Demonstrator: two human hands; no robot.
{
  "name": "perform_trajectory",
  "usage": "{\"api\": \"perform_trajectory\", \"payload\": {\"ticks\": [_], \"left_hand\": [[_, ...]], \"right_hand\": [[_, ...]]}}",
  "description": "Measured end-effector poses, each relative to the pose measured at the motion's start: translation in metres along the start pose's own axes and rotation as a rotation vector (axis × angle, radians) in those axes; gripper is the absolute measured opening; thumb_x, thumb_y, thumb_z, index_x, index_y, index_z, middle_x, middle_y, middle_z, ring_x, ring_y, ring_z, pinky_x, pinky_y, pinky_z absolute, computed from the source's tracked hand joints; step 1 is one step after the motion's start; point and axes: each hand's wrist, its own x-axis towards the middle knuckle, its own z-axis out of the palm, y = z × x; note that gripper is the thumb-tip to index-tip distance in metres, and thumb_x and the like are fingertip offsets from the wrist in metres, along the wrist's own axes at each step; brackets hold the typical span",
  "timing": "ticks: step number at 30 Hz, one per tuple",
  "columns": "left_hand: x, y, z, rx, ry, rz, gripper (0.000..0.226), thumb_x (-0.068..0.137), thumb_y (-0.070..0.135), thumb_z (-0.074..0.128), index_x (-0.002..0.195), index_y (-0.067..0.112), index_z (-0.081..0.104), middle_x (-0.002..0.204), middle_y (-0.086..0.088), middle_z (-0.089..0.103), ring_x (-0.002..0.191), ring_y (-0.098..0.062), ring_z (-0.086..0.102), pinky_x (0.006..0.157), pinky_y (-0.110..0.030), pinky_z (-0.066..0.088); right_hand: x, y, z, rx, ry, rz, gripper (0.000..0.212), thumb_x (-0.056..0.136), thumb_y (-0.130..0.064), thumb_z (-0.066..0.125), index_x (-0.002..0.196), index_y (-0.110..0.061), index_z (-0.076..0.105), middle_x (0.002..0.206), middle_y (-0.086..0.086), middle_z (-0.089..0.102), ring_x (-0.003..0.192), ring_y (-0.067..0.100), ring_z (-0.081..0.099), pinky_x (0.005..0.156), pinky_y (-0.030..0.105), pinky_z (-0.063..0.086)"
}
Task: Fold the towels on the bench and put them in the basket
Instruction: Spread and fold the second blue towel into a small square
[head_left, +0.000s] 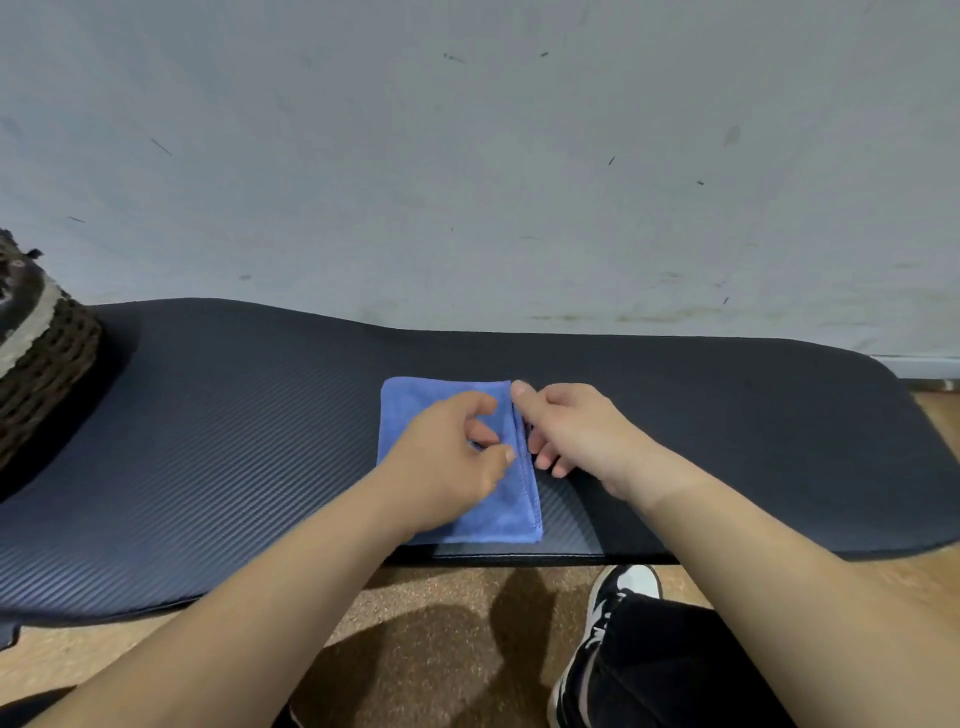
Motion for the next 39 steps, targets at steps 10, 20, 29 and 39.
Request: {"api": "perform_trajectory", "payload": {"ticks": [10, 20, 29, 39], "left_hand": [[-0.004, -0.03, -0.054, -0.006, 0.41, -0.132, 0.056, 0.079, 0.046, 0.085, 0.122, 0.021, 0.061, 0.118, 0.003, 0.063, 0.099, -0.01, 0.064, 0.079, -0.021, 0.051], [-0.008, -0.031, -0.048, 0.132, 0.287, -0.213, 0.04, 0.075, 0.046, 0.087, 0.086, 0.011, 0.069, 0.079, -0.003, 0.075, 0.078, -0.024, 0.073, 0.073, -0.054, 0.061], [-0.007, -0.019, -0.047, -0.002, 0.29, -0.17, 0.029, 0.082, 0.031, 0.083, 0.098, 0.017, 0.064, 0.096, -0.002, 0.072, 0.088, -0.02, 0.071, 0.076, -0.039, 0.061], [-0.008, 0.008, -0.014, -0.063, 0.326, -0.019, 0.033, 0.08, 0.031, 0.086, 0.107, 0.025, 0.067, 0.095, 0.007, 0.072, 0.081, -0.003, 0.069, 0.074, -0.018, 0.056]], "right_hand": [[0.0, 0.0, 0.015, -0.119, 0.033, -0.051, 0.035, 0.088, -0.039, 0.075, 0.074, -0.014, 0.056, 0.073, 0.005, 0.05, 0.067, 0.017, 0.047, 0.061, 0.029, 0.04], [-0.016, -0.003, 0.013, -0.727, 0.309, -0.474, 0.052, 0.086, -0.046, 0.073, 0.127, -0.02, 0.056, 0.129, 0.003, 0.05, 0.12, 0.027, 0.049, 0.098, 0.044, 0.048], [-0.032, 0.01, 0.024, -0.861, -0.187, -0.405, 0.095, 0.09, -0.076, 0.047, 0.164, -0.037, 0.001, 0.171, -0.008, -0.022, 0.155, 0.014, -0.028, 0.129, 0.042, 0.003], [-0.031, -0.004, 0.016, -0.428, -0.192, -0.298, 0.025, 0.082, -0.04, 0.074, 0.101, -0.034, 0.059, 0.079, -0.014, 0.057, 0.069, 0.001, 0.054, 0.067, 0.025, 0.047]]}}
